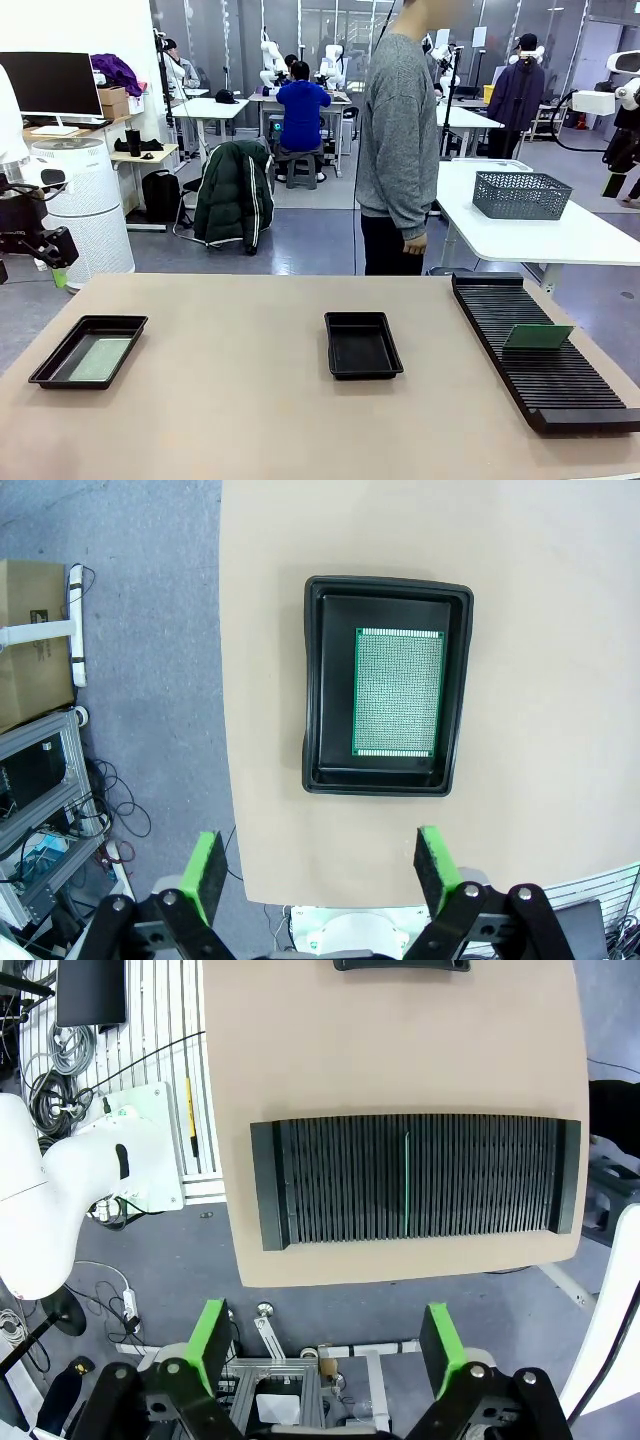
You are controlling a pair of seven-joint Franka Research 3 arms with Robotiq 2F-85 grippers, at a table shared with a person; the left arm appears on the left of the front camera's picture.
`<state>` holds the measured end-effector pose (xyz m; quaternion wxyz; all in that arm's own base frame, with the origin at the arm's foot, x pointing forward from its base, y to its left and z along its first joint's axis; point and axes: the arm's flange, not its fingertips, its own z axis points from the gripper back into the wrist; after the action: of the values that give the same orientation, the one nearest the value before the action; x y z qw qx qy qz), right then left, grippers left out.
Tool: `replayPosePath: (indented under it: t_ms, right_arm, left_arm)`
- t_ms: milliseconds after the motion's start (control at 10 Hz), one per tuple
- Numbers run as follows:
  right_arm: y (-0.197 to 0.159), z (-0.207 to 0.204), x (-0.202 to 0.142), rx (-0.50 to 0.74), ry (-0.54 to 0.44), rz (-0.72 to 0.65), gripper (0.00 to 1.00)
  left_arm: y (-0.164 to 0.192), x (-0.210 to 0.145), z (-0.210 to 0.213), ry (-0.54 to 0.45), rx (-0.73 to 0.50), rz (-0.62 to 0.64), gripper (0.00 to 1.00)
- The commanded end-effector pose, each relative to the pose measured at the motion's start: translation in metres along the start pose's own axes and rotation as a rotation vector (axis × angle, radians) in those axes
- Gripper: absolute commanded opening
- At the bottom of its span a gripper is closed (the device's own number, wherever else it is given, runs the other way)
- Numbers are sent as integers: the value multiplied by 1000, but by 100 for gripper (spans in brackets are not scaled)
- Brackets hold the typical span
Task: Inspect and transfer BCBs to ESD trays.
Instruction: Pick up the Blank PCB from the PCB Rack and place it in the right ESD tray.
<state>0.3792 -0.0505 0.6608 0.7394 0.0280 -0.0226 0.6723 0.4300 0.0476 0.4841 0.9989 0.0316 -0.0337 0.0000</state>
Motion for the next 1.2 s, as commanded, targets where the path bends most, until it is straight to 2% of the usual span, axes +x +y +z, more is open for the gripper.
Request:
replayPosePath:
  t_ms: [0,400,900,1100]
  right_arm:
    - [1,-1,-1,2,-2,0,100]
    - [1,-23,-8,-99,11,51,100]
    - [-3,-76,-23,-184,38,88,100]
    - [-6,-99,-31,-180,6,100,100]
  left_arm:
    - [0,0,0,0,-15,4,100]
    - [0,0,0,0,-15,4,100]
    - [0,0,0,0,-15,4,100]
    - [0,0,0,0,-15,4,100]
